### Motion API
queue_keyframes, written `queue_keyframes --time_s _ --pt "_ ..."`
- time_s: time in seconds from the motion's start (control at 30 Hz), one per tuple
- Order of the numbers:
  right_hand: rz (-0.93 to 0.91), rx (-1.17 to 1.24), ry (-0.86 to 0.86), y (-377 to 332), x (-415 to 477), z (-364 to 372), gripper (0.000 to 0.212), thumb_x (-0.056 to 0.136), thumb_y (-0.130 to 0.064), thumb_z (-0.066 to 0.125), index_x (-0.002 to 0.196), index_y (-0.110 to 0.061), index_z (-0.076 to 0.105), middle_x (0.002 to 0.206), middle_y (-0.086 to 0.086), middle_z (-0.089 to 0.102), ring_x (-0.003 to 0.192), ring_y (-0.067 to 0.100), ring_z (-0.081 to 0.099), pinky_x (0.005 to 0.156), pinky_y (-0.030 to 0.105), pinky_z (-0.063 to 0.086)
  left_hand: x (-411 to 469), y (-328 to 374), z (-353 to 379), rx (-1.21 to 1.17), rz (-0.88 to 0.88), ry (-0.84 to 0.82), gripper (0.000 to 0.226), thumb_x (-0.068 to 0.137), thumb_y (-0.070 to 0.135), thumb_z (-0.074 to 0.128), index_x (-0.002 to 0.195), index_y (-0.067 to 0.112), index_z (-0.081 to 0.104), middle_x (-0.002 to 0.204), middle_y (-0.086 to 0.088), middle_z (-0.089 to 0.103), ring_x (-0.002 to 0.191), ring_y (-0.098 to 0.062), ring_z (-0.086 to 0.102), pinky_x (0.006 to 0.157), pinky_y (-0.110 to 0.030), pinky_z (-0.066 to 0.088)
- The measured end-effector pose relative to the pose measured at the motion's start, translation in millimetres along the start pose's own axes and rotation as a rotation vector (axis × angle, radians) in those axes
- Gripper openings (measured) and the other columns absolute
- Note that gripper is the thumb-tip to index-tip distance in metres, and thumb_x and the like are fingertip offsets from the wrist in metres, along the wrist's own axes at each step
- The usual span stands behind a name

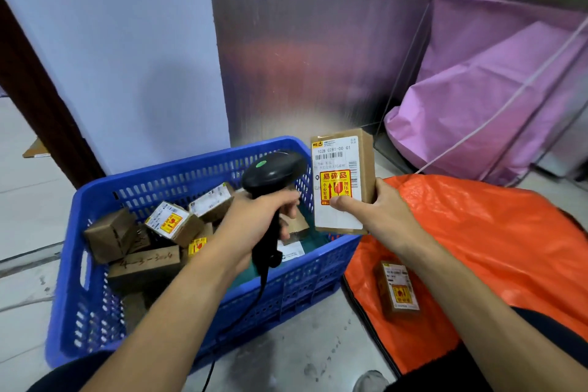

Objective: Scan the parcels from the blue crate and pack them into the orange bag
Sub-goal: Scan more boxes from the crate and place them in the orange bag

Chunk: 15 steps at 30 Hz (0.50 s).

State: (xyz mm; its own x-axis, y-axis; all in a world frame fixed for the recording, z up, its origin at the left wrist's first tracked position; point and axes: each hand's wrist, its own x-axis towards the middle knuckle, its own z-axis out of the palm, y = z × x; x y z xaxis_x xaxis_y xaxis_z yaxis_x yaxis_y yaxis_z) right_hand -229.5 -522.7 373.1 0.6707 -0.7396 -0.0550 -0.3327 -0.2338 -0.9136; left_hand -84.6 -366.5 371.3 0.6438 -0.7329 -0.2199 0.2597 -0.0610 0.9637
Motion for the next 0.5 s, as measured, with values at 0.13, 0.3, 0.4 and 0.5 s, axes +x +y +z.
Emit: queue_keyframes --time_s 0.13,0.3,0.4,0.5 --pt "0.045 -0.032 0.049 5 -17 -14 0.046 0.079 -0.036 0.086 0.117 -0.03 0.062 0.106 -0.014 0.075 0.088 -0.002 0.073 0.074 0.02 0.058 5 -3 44 0.048 0.045 0.026 0.014 0.092 0.025 0.077 0.101 0.014 0.074 0.066 -0.005 0.073 0.047 -0.016 0.055 0.053 -0.026 0.049" --pt "0.128 0.053 0.155 10 -44 -46 0.041 0.081 -0.033 0.085 0.116 -0.028 0.065 0.102 -0.01 0.078 0.085 0.004 0.075 0.069 0.02 0.057 10 -9 91 0.113 0.111 -0.024 0.007 0.092 0.025 0.077 0.091 0.021 0.072 0.05 0.007 0.064 0.043 -0.006 0.058 0.047 -0.018 0.048" --pt "0.182 0.13 0.211 18 -66 -67 0.037 0.084 -0.029 0.082 0.117 -0.024 0.066 0.1 -0.007 0.079 0.085 0.009 0.077 0.068 0.027 0.061 12 -14 114 0.166 0.073 -0.096 0.011 0.09 0.029 0.078 0.087 0.019 0.074 0.051 0.003 0.064 0.042 -0.011 0.055 0.049 -0.023 0.048" --pt "0.257 0.143 0.248 32 -86 -86 0.039 0.087 -0.026 0.081 0.119 -0.016 0.06 0.096 0.0 0.076 0.062 0.003 0.072 0.045 0.023 0.052 8 -24 137 0.217 0.039 -0.175 0.023 0.084 0.035 0.08 0.081 0.013 0.077 0.051 -0.01 0.061 0.045 -0.021 0.054 0.055 -0.029 0.045"
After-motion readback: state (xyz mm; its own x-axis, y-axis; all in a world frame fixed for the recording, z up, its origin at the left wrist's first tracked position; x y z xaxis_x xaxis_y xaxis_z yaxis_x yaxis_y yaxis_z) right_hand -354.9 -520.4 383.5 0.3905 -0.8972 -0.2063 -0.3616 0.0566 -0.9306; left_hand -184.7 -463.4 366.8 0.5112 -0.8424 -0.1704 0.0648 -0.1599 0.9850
